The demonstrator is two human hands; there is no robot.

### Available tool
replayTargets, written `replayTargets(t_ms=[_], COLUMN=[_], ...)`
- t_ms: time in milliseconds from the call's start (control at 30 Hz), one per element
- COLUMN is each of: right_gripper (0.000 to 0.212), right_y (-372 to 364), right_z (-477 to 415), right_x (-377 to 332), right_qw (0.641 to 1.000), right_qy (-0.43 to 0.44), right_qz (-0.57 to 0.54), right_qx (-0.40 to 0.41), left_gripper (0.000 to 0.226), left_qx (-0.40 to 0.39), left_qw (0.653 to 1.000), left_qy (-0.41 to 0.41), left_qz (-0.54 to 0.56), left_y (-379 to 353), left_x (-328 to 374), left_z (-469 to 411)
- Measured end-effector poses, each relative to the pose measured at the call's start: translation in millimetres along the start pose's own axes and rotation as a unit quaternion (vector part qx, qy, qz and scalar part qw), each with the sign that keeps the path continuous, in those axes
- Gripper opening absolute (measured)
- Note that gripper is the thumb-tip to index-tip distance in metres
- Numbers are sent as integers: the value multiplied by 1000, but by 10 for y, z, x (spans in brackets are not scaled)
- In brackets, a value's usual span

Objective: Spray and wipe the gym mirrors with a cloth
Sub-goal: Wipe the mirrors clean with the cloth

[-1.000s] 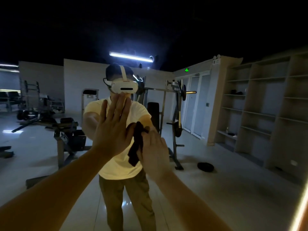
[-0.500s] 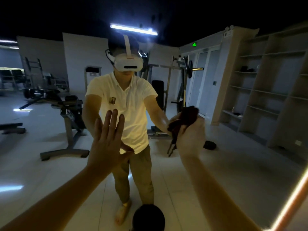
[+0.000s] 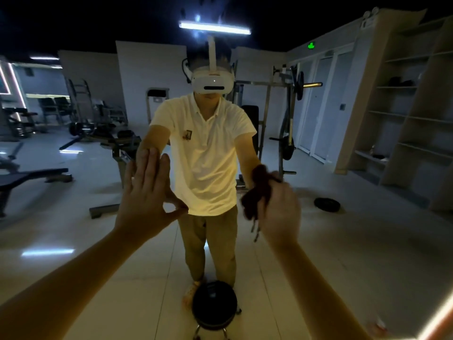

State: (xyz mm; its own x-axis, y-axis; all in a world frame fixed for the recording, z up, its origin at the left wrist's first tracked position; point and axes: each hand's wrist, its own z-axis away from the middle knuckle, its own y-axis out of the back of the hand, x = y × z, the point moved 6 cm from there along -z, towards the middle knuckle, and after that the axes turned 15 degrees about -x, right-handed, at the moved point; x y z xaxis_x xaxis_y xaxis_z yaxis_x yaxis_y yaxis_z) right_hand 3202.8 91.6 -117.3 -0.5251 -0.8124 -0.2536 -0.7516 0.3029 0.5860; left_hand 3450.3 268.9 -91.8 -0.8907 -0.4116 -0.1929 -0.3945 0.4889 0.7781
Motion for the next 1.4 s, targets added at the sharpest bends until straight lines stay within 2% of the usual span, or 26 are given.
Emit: replayTargets(t_ms=[100, 200, 267, 333, 500, 667, 733, 800, 867, 933, 1000, 1067, 1233, 1333, 1400], right_gripper=[35, 45, 45, 43, 42, 37, 32, 32, 40, 45, 50, 54, 48, 45, 48], right_y=[249, 161, 9, -166, -556, -748, -742, -661, -475, -290, -265, -399, -867, -1096, -1131], right_z=[-55, -51, 6, 69, 232, 360, 357, 328, 335, 337, 261, 144, 11, 27, 69], right_x=[615, 701, 529, 292, -434, -1219, -1127, -818, -422, -205, -377, -905, -2259, -2655, -2727], right_qw=[987, 973, 968, 968, 978, 986, 985, 994, 989, 960, 935, 946, 984, 989, 995], right_qy=[-148, -212, -216, -195, -125, 119, 137, 43, -125, -274, -352, -320, -163, -94, -19], right_qz=[-40, -67, -108, -140, -168, -83, -39, -26, -38, -53, -47, -47, -70, -94, -60], right_qx=[45, 59, 74, 67, 3, -81, -100, -100, -69, -13, 6, 1, -5, -60, -77], left_gripper=[126, 128, 133, 138, 135, 129, 122, 113, 108, 108, 112, 120, 136, 138, 139], left_qx=[4, 7, 0, -4, 2, 22, 28, 30, 44, 49, 28, 5, 13, 14, 11], left_qw=[1000, 1000, 999, 999, 1000, 1000, 999, 997, 996, 995, 998, 999, 999, 999, 999], left_qy=[7, 18, 31, 36, 24, -12, -38, -57, -52, -37, -25, -32, -49, -47, -51], left_qz=[-11, -17, -15, -15, -18, -15, 8, 39, 63, 77, 56, 30, 19, 10, 13], left_y=[32, 59, 55, 54, 24, -2, 6, 25, 41, 39, 1, -51, -49, -75, -84], left_x=[49, 57, 46, 47, 4, -38, -76, -203, -454, -776, -1058, -1182, -1140, -1180, -1196], left_z=[20, 29, 35, 44, 45, 39, 67, 173, 372, 536, 595, 591, 589, 592, 589])
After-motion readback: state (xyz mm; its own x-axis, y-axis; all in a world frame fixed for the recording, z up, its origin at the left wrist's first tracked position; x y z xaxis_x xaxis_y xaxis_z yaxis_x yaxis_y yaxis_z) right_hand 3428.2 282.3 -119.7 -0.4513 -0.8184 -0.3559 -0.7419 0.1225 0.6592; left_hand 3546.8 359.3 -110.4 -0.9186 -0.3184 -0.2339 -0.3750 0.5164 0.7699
